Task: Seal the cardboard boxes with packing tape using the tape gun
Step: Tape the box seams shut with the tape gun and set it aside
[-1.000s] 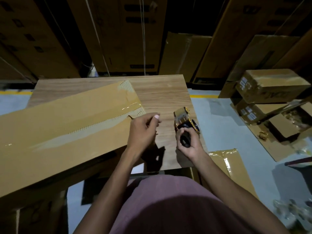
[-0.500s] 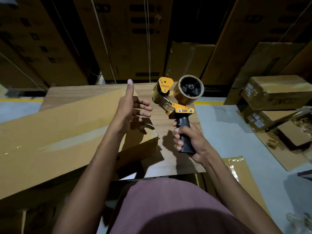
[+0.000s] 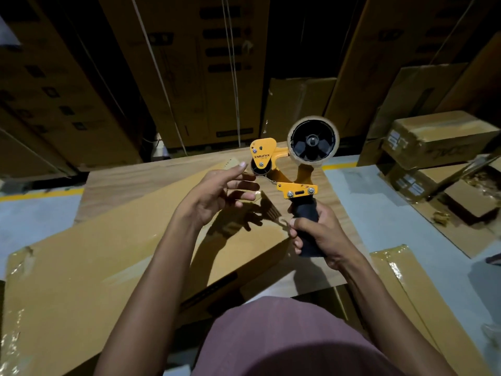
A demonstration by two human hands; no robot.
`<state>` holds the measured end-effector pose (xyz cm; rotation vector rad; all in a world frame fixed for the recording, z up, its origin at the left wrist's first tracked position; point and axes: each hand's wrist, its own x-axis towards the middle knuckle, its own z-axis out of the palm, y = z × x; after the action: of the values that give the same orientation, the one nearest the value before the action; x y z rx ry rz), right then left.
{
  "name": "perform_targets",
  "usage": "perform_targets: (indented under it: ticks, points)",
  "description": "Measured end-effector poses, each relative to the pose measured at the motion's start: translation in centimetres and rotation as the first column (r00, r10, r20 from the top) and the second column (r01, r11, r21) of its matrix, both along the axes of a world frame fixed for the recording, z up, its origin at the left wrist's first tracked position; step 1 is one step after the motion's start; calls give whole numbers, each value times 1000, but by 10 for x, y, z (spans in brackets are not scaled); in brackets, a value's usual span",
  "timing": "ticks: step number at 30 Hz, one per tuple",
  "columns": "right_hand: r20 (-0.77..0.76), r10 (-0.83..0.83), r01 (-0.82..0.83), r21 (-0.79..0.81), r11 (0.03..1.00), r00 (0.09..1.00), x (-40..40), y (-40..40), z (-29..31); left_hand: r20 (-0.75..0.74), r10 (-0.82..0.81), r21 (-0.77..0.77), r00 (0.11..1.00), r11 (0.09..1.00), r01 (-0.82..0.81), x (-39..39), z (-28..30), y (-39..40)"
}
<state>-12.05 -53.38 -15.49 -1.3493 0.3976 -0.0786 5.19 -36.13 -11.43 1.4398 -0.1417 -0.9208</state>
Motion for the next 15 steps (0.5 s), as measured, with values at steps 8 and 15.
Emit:
perform_targets:
  ticks: [8, 15]
  points:
    - [-8, -89, 89, -37, 995, 996, 1, 40, 0, -158, -66, -199, 985, 979, 34, 14, -16, 43]
    - [-21, -145, 142, -91, 986, 989, -3, 69, 1, -334, -110, -349, 936, 937, -15, 32, -28, 71]
